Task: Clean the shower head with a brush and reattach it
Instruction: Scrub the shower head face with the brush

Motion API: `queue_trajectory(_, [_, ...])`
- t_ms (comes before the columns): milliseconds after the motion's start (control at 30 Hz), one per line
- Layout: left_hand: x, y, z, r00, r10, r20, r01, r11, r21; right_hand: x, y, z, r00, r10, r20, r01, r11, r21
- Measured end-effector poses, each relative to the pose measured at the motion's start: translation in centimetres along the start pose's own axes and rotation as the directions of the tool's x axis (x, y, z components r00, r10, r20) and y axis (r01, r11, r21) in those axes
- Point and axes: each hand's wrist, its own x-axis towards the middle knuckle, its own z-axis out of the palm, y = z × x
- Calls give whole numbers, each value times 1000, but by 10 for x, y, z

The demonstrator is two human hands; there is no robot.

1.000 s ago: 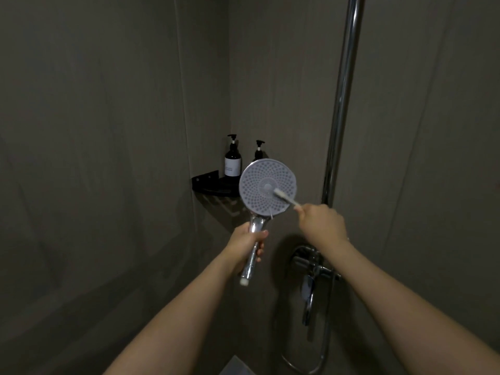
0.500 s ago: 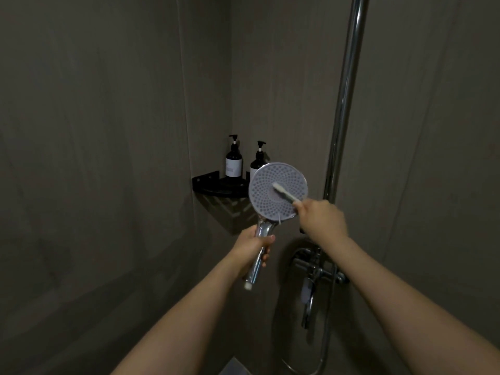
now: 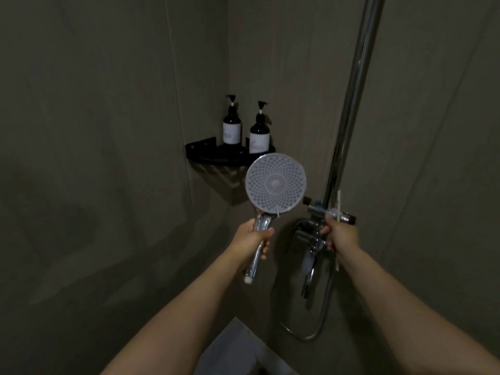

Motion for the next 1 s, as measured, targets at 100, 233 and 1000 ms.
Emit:
queue_trajectory(100, [11, -13, 8, 1000, -10, 3, 10, 1000, -24, 22, 36, 5, 995, 97, 1, -96, 993, -68])
queue_trajectory(233, [27, -30, 14, 1000, -25, -6, 25, 999, -25, 44, 60, 8, 987, 83, -139, -97, 991, -98])
queue_trajectory(1000, [52, -88, 9, 989, -124, -79, 112, 984, -140, 92, 73, 48, 960, 276, 42, -279, 949, 146])
